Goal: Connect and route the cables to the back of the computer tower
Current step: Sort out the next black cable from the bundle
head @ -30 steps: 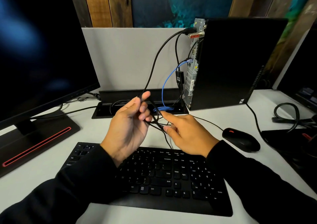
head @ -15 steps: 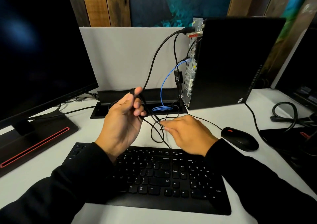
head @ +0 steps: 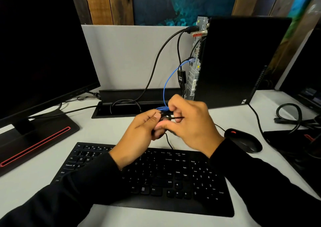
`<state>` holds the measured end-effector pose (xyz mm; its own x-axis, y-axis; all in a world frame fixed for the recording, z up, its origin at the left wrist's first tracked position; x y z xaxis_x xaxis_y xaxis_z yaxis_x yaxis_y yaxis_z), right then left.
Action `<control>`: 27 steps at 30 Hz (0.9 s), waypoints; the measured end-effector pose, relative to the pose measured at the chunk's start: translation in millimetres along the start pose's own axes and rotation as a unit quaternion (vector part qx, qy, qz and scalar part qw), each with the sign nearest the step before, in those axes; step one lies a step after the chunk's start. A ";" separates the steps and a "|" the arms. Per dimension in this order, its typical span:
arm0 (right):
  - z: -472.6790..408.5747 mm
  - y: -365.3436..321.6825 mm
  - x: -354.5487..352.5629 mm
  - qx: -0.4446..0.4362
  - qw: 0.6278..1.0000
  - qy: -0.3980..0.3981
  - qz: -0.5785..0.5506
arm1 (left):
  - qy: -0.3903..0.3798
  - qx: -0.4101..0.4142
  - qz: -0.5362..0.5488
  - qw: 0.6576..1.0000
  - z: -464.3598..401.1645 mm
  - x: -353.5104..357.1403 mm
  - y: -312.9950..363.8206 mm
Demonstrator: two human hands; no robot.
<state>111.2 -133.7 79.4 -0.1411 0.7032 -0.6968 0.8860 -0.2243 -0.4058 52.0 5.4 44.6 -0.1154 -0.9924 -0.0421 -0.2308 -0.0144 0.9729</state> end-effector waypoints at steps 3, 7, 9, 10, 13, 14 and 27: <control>-2.2 12.2 -7.4 -0.001 0.999 -0.004 -0.045 | -0.017 -0.033 0.043 0.998 -0.9 -1.7 -3.8; 0.7 42.6 -9.5 0.032 0.991 -0.041 -0.121 | -0.048 -0.080 0.171 0.981 -0.4 -4.0 -3.2; 7.0 55.9 -5.8 0.056 0.989 -0.028 -0.131 | -0.051 -0.075 0.258 0.962 -0.9 -5.7 -0.1; 11.1 61.3 -2.3 0.067 0.988 -0.030 -0.135 | -0.043 -0.065 0.296 0.952 -2.3 -7.0 1.7; 23.1 78.7 14.0 0.122 0.977 -0.091 -0.146 | 0.006 -0.022 0.382 0.924 -8.7 -18.5 8.3; 26.2 84.5 17.0 0.138 0.973 -0.108 -0.147 | 0.024 -0.007 0.397 0.917 -10.5 -24.9 10.0; 13.1 20.9 30.2 -0.040 0.949 -0.258 0.176 | 0.104 0.083 0.185 0.974 -10.6 -20.8 1.4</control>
<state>119.7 -126.0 42.1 -0.0084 0.1656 -0.9861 0.9461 -0.3179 -0.0614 64.3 24.7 49.2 -0.0252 -0.9295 0.3679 -0.3658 0.3511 0.8619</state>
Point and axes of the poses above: each hand's wrist, its own z-axis away from the middle knuckle, its own x-axis out of the palm, y = z × x, the point moved 3 cm from there along -z, towards the middle knuckle, and after that the axes turned 12 degrees about -y, right-handed, at the moved point
